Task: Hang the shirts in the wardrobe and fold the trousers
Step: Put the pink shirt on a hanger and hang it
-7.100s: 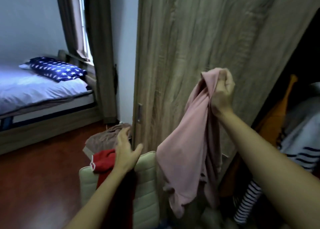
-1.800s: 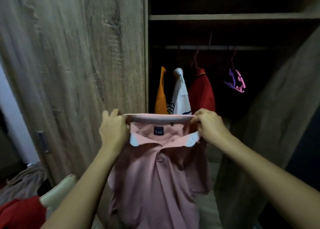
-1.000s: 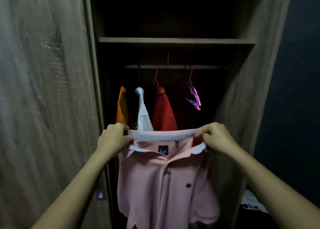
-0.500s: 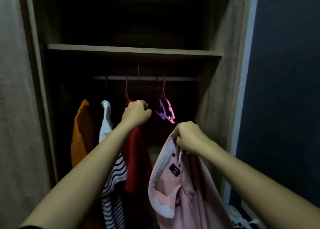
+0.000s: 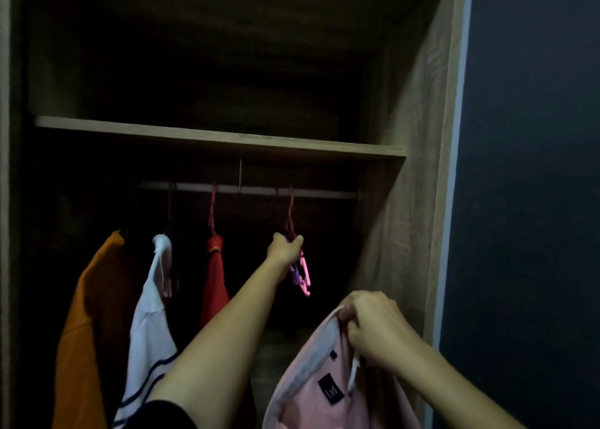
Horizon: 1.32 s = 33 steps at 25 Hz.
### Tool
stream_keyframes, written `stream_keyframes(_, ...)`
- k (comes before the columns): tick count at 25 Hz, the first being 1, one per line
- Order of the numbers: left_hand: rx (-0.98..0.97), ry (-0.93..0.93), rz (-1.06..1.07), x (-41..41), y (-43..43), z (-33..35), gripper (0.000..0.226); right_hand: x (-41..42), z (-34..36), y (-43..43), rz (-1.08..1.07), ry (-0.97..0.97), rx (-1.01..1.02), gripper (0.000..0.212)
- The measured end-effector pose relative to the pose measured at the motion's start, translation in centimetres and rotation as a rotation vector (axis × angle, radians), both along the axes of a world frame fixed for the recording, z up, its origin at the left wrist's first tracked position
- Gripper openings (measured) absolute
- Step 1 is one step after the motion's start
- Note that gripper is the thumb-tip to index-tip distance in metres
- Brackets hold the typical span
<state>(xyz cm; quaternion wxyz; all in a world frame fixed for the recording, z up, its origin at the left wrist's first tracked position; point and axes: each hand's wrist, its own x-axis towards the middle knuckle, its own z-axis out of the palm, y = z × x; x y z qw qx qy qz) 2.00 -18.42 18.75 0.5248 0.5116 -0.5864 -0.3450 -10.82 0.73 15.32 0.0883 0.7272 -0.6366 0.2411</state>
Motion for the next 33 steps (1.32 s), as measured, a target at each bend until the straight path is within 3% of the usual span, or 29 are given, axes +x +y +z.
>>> stream_keyframes(2,-0.040,0.050,0.068,-0.6,-0.6,-0.2,0.027,-0.5,-0.4,-0.5,-0.005,-0.040,0.005,0.035)
stream_keyframes(6,-0.148,0.048,0.130,0.2,-0.1,0.7,0.026,-0.2,-1.6,-1.1,-0.023,-0.087,0.023,0.029)
stream_keyframes(11,-0.233,-0.036,0.125,2.6,4.1,-1.2,0.048,2.4,-2.1,-0.8,0.043,-0.057,-0.055,0.037)
stream_keyframes(14,-0.269,-0.012,0.149,4.8,9.2,-4.0,0.050,4.4,-3.3,-0.7,0.078,-0.005,-0.020,0.041)
stream_keyframes(23,-0.492,-0.312,0.277,20.6,22.4,-11.1,0.010,7.4,-6.1,0.2,0.003,0.034,0.132,0.049)
stream_keyframes(30,-0.479,-0.344,0.149,32.2,30.3,-14.0,0.013,9.6,-6.2,-0.1,-0.017,-0.078,0.203,0.051)
stream_keyframes(33,-0.447,-0.416,0.093,34.2,31.7,-14.8,0.014,10.4,-5.2,0.4,0.034,-0.039,0.225,0.054)
